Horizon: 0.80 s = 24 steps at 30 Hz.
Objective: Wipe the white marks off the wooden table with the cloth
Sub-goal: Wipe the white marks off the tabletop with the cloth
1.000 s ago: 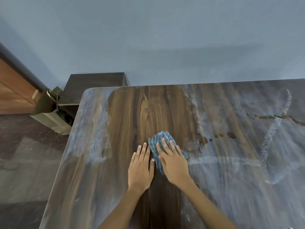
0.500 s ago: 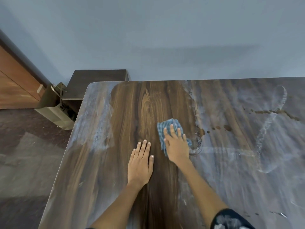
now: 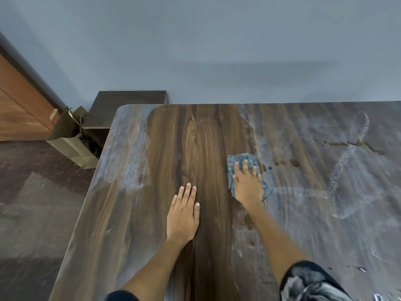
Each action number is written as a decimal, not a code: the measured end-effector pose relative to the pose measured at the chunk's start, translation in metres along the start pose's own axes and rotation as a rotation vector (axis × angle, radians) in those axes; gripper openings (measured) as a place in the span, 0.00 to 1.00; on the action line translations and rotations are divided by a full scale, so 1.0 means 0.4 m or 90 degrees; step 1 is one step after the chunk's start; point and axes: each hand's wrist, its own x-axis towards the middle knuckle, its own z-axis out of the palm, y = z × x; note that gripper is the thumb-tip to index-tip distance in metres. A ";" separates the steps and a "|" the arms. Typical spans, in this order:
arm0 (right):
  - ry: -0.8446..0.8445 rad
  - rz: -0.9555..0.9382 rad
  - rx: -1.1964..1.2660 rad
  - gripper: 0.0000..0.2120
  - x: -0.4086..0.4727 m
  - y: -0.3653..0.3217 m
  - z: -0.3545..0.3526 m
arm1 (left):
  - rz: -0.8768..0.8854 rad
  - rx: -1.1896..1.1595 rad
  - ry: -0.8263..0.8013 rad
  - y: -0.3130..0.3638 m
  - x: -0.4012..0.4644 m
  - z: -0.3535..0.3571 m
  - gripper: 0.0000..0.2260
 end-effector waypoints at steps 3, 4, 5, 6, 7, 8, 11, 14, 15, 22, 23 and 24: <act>0.011 -0.134 -0.013 0.24 -0.066 -0.060 0.048 | 0.001 0.000 -0.004 0.000 -0.009 -0.002 0.23; 0.007 -0.177 -0.008 0.23 -0.106 -0.064 0.068 | 0.003 0.001 -0.006 0.000 -0.012 -0.002 0.23; -0.001 -0.213 -0.004 0.23 -0.151 -0.056 0.087 | 0.006 0.001 -0.009 -0.001 -0.017 -0.003 0.23; -0.011 -0.240 -0.007 0.23 -0.196 -0.041 0.105 | 0.008 0.002 -0.010 -0.002 -0.024 -0.003 0.23; -0.015 -0.252 -0.014 0.23 -0.237 -0.017 0.120 | 0.009 0.001 -0.010 -0.003 -0.032 -0.003 0.23; -0.016 -0.246 -0.022 0.23 -0.268 0.013 0.131 | 0.009 -0.001 -0.009 -0.004 -0.039 -0.003 0.23; -0.012 -0.157 -0.044 0.24 -0.272 0.100 0.115 | 0.010 0.002 -0.008 -0.005 -0.056 0.000 0.22; -0.006 -0.062 -0.033 0.23 -0.189 0.116 0.057 | 0.007 0.005 -0.010 -0.006 -0.067 0.001 0.22; -0.009 -0.040 -0.018 0.23 -0.159 0.102 0.039 | 0.007 0.002 -0.010 -0.005 -0.071 0.000 0.22; -0.024 -0.128 0.027 0.23 -0.150 -0.037 0.065 | 0.005 0.017 -0.011 -0.003 -0.083 0.002 0.23; -0.029 -0.159 0.026 0.23 -0.179 -0.041 0.079 | 0.005 0.018 -0.012 -0.004 -0.084 0.003 0.23; -0.038 -0.187 0.021 0.23 -0.211 -0.040 0.092 | 0.007 0.018 -0.014 -0.004 -0.085 0.003 0.23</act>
